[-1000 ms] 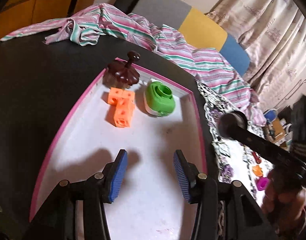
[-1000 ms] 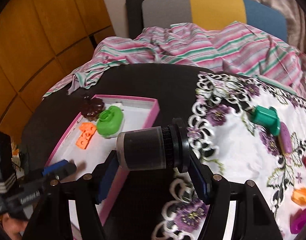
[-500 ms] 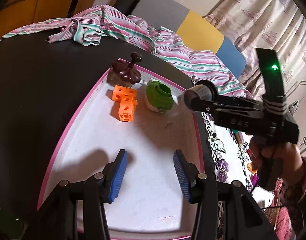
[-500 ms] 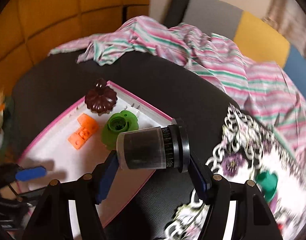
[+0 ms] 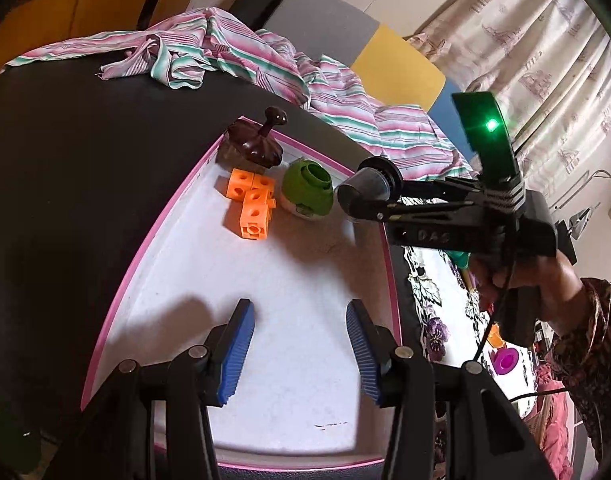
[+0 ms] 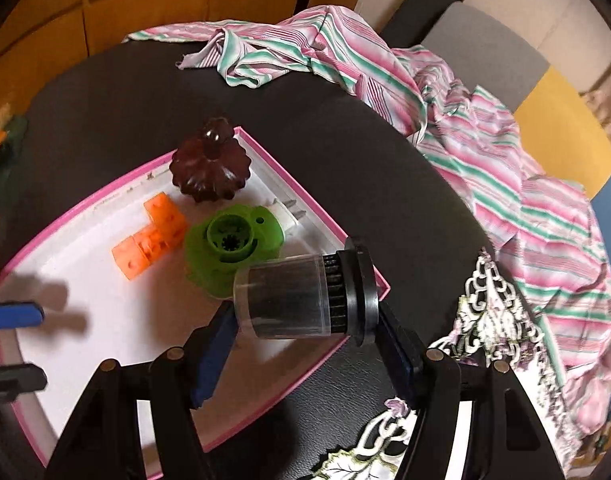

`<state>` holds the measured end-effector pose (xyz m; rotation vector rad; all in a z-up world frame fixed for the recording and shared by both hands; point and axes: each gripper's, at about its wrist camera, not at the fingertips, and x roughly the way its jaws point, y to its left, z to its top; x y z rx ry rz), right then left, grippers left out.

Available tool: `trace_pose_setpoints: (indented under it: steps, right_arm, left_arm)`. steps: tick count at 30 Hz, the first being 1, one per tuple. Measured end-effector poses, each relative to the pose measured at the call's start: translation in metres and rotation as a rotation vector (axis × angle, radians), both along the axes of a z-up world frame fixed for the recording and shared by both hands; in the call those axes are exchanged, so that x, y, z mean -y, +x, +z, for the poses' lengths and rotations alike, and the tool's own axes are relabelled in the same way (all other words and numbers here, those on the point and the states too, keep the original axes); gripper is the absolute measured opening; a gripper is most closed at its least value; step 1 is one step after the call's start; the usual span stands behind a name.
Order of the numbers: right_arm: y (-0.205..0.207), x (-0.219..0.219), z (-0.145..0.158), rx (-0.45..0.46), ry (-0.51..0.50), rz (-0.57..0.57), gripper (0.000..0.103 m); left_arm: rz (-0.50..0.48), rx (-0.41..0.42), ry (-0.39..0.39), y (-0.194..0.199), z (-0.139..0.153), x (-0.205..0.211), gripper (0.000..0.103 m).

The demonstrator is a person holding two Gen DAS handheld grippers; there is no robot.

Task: Organize rigid objects
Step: 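Lower the black cylinder cup into the tray and open the right tool, then reach to the cloth and grasp the yellow-orange block with the right tool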

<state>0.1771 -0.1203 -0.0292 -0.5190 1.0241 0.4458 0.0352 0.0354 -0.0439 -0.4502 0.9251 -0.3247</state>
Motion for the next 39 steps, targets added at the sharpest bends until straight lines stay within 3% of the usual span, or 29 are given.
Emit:
trace_pose_setpoints:
  steps: [3,9,18,25,32,39]
  right_arm:
    - [-0.002,0.005,0.007,0.000,0.042,-0.013,0.075]
    - [-0.007,0.016,0.018,0.019,0.110,-0.074,0.076]
    - [-0.015,0.043,0.017,-0.044,0.310,-0.322,0.076]
    - [-0.049,0.063,0.014,-0.067,0.390,-0.398,0.076]
    - [-0.080,0.092,0.015,-0.053,0.388,-0.465,0.076]
    - [-0.107,0.135,0.005,-0.065,0.376,-0.558,0.076]
  left_arm:
    - [0.005,-0.005,-0.005,0.000,-0.001,-0.001,0.048]
    - [0.002,-0.004,-0.008,0.000,-0.001,0.002,0.048]
    - [-0.003,-0.002,-0.012,-0.003,0.001,0.007,0.048]
    - [-0.019,-0.007,0.003,-0.005,0.001,0.013,0.048]
    - [-0.075,-0.001,0.034,-0.012,0.003,0.034,0.057]
    - [-0.126,0.011,0.061,-0.019,0.007,0.055,0.058]
